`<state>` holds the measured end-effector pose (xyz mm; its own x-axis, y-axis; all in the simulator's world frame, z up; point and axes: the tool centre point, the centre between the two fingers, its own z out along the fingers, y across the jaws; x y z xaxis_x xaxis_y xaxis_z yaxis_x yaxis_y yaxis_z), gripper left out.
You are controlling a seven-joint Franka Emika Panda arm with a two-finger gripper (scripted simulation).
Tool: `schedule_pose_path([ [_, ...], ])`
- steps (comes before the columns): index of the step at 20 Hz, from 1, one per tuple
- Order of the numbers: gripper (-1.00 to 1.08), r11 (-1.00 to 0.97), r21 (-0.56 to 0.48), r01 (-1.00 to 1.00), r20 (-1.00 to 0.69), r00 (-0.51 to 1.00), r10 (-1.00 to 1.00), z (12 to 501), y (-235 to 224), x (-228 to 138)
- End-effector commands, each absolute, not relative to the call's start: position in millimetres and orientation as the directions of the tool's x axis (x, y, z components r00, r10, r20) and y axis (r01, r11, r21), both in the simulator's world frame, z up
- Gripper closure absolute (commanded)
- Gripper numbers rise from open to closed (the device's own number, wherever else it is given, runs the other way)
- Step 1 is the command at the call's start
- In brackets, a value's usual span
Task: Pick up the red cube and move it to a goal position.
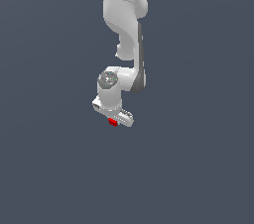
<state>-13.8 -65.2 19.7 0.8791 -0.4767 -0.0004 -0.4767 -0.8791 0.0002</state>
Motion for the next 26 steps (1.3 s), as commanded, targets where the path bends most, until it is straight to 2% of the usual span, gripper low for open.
schedule_pose_path([
  [1,1.08,-0.879,0.0,-0.477,0.0,0.879,-0.477,20,-65,-14],
  [14,1.08,-0.879,0.0,-0.477,-0.001,0.879,-0.477,40,-58,-8],
  [26,1.08,-0.879,0.001,-0.477,0.0,0.879,-0.477,136,-27,22],
])
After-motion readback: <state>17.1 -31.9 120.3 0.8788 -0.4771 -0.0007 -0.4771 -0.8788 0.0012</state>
